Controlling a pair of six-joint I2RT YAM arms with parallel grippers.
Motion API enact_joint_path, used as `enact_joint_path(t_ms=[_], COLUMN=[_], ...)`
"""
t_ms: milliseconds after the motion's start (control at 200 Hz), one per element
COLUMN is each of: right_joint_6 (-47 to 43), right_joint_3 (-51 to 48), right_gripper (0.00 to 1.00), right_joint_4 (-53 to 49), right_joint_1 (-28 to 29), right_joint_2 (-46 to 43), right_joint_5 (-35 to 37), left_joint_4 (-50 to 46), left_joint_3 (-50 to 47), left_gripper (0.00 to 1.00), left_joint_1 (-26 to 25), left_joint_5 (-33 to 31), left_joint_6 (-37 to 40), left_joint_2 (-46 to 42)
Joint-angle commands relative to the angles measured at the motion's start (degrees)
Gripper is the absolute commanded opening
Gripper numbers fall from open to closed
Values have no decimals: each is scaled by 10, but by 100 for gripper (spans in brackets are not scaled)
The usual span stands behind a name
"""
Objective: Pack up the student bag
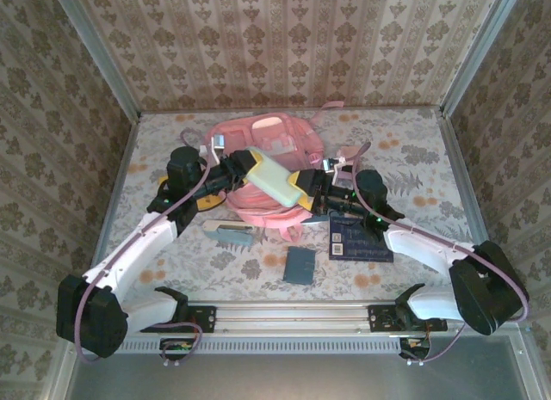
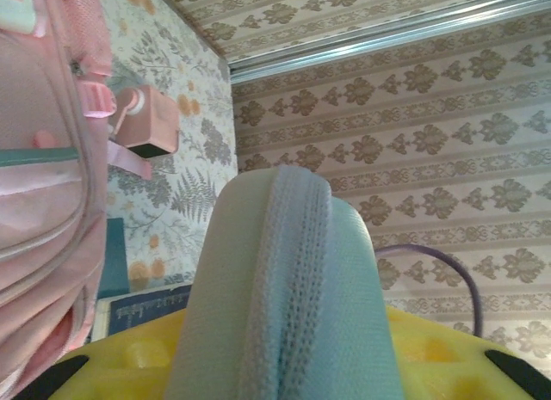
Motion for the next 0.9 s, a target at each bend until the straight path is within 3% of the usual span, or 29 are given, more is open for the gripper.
enact_joint_path(t_ms=[0, 175, 270, 405, 570, 670, 780, 895], right_joint_6=[69, 77, 76, 59, 44, 41, 32, -1], right_joint_3=[-11, -17, -16, -14, -16, -23, -33, -45], right_gripper=[96, 78, 73, 53, 55, 54, 54, 52], right_joint_4=[139, 160, 158, 129, 110, 103, 83, 4], right_joint_1=[10, 12, 14, 19, 21, 20, 6, -24], right_joint_2=[4, -8, -12, -24, -33, -40, -61, -107], right_joint_5=[-2, 14, 11, 12, 9, 18, 30, 42], left_joint_4=[42, 43, 40, 30, 23, -19, -90, -196], left_joint_3=[-8, -11, -13, -12, -11, 1, 22, 64], left_gripper=[39, 40, 42, 44, 48, 66, 76, 78], left_joint_1=[-18, -28, -32, -33, -33, -34, -26, -7], left_joint_5=[11, 7, 5, 2, 0, -7, -17, -38], left_joint_6=[-19, -20, -20, -18, -16, 6, 59, 154], left_joint_2=[-4, 6, 10, 14, 18, 18, 17, 21])
